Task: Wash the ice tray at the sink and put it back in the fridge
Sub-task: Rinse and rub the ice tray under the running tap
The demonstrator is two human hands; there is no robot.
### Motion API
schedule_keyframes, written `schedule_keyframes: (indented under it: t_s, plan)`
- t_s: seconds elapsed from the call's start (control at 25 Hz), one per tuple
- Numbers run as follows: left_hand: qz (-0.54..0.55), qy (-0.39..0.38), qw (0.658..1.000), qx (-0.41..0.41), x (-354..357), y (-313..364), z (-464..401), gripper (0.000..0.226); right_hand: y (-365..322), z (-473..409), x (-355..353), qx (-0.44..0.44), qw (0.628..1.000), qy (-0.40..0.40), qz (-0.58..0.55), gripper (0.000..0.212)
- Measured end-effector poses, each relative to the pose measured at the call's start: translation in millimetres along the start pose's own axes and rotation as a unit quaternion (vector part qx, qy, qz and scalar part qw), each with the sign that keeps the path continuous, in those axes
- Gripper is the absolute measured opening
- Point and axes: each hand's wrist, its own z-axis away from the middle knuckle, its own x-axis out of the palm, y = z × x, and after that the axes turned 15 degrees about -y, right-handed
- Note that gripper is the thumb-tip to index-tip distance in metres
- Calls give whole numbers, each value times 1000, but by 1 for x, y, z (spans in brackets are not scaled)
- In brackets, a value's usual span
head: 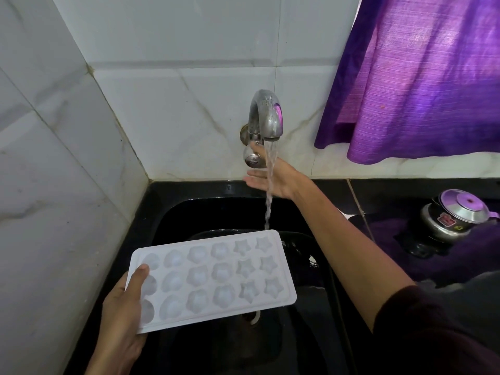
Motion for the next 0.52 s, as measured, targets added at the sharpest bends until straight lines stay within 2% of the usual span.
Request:
schedule_keyframes:
  t_s: [0.08,0.16,0.24,0.32,0.4,0.52]
  plan:
    - [2,-9,1000,-7,0,-5,2,22,15,8,-12,12,999,-17,-30,64]
    - [-2,-15,1000,-16,2,-10,5,19,15,8,-12,-4,998,-38,-47,73]
    - [3,-23,999,-24,4,-13,9,16,1,0,-2,-33,998,-23,-39,62]
    - [7,-23,999,-25,6,-14,12,15,-9,-9,12,-45,998,27,-27,47]
    - [4,-18,1000,-21,7,-15,15,15,-6,-16,18,-60,997,57,-12,44]
    - [-5,-18,1000,-15,5,-17,17,13,-2,-16,16,-70,996,51,-5,44]
